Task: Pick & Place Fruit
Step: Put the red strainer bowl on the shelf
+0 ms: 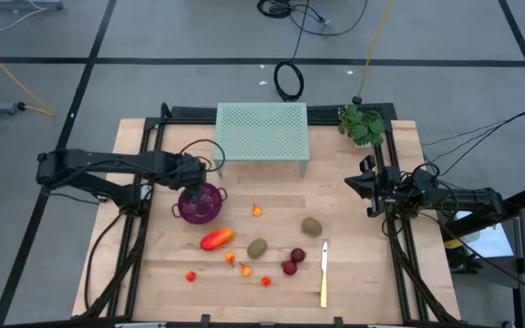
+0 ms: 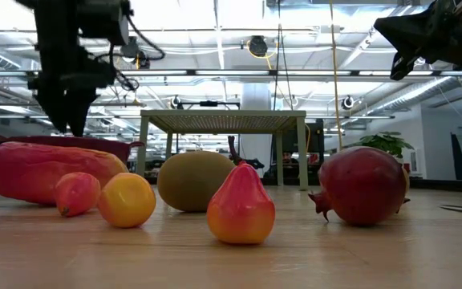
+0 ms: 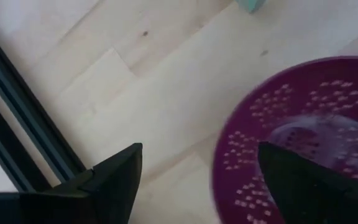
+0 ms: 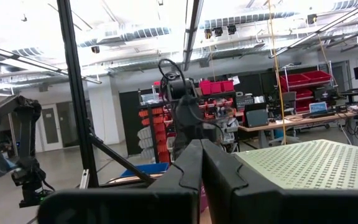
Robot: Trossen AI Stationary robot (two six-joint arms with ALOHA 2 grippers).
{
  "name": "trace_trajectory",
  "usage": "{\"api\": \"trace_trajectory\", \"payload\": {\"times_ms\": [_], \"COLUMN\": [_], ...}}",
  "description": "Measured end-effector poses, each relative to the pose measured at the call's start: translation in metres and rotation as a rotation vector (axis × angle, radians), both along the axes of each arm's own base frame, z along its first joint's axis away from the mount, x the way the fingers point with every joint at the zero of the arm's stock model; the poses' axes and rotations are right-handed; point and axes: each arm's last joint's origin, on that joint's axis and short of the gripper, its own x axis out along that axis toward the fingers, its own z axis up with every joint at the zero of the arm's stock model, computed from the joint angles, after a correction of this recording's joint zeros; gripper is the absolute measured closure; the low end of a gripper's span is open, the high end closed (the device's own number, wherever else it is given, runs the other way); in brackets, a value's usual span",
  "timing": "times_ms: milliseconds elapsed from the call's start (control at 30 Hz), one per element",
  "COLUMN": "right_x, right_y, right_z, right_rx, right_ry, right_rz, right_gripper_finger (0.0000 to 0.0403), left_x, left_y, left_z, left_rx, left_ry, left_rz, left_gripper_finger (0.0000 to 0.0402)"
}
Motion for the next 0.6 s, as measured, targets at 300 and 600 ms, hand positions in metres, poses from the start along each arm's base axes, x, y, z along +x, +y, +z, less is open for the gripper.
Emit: {"api": "trace_trajectory", "payload": {"times_ms": [300,600], "right_x": [0.0,0.0], "right_y": [0.0,0.0], "right_z": [0.0,0.0], "right_rx": [0.0,0.0], "right_ry": [0.0,0.0], "right_rz": [0.0,0.0], "right_gripper_finger": [0.0403,0.0403], "left_x": [-0.008,-0.009], "left_y": [0.002,0.005], "left_z": [-0.03,-0.035], "left_rx": [-0.092,-0.091], "left_ry": [-0.049,-0.036], "left_rz": [0.034,-0.016], "left_gripper_finger": [0.0087,0.0117]}}
